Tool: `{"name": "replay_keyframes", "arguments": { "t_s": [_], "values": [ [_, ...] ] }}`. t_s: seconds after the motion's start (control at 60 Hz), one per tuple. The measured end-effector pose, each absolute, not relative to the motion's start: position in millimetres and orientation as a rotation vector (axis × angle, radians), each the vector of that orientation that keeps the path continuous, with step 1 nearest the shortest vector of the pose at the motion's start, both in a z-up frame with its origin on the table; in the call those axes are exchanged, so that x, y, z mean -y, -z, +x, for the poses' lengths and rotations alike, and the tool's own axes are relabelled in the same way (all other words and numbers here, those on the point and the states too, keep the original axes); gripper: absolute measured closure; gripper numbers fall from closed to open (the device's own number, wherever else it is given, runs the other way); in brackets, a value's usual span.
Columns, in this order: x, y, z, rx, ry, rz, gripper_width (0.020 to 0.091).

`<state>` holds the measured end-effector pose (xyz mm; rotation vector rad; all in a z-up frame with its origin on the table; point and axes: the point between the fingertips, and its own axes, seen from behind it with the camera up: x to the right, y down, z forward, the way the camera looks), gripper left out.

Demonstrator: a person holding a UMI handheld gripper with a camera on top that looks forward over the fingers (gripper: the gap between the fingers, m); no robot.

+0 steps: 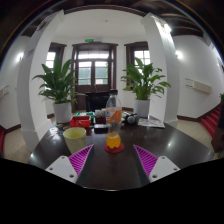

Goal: Pour water

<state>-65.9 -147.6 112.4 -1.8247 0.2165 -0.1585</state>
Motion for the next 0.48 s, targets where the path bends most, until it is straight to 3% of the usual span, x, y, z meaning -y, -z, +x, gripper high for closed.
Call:
{"name": "replay_keyframes", "arguments": {
  "t_s": [0.133,0.483],
  "values": [
    [171.7,-129.3,-74.0,-0.18,0.144,-1.8,0.0343],
    [205.4,-134.3,-82.7,-0.121,0.168,-1.828,0.0342]
  ]
}}
